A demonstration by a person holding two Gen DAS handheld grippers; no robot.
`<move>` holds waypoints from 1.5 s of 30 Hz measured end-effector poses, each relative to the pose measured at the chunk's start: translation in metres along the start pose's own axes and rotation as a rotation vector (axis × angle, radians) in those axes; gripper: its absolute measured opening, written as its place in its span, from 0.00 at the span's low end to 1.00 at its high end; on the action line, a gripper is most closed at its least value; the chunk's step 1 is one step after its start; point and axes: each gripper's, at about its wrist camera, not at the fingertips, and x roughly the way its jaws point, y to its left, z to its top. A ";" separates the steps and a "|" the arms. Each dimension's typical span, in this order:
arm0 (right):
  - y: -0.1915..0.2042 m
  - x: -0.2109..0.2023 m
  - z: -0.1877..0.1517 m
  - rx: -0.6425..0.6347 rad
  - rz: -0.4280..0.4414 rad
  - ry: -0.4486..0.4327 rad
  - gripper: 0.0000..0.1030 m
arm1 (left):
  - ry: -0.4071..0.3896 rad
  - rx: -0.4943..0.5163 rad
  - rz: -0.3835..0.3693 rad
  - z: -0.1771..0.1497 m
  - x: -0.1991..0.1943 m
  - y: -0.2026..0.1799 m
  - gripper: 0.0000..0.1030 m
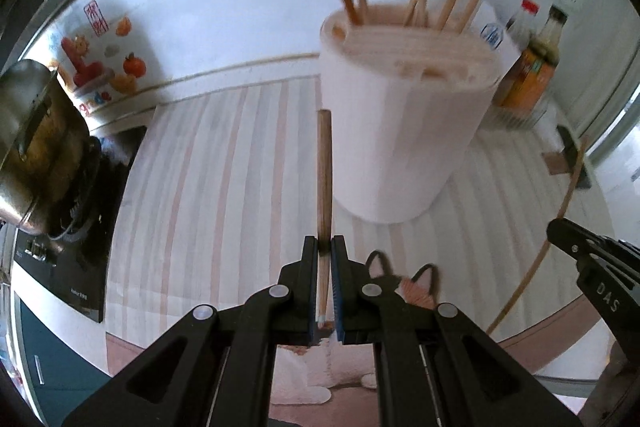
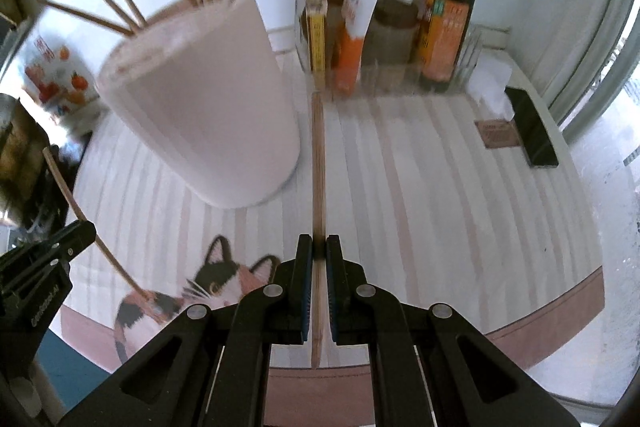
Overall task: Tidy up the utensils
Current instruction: 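Lift both chopsticks and carry them over the pink utensil holder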
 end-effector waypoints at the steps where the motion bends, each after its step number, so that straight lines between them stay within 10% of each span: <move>1: 0.000 -0.005 0.003 0.006 0.006 -0.009 0.07 | -0.009 0.000 -0.004 0.002 -0.004 -0.002 0.04; 18: -0.014 -0.129 0.101 0.124 0.203 -0.239 0.06 | -0.212 -0.092 -0.335 0.089 -0.142 0.005 0.04; 27: 0.011 -0.170 0.171 0.108 0.260 -0.379 0.06 | -0.343 -0.096 -0.240 0.162 -0.164 0.013 0.04; 45: 0.063 -0.077 0.241 0.056 0.212 -0.331 0.06 | -0.186 -0.093 -0.184 0.206 -0.060 0.016 0.04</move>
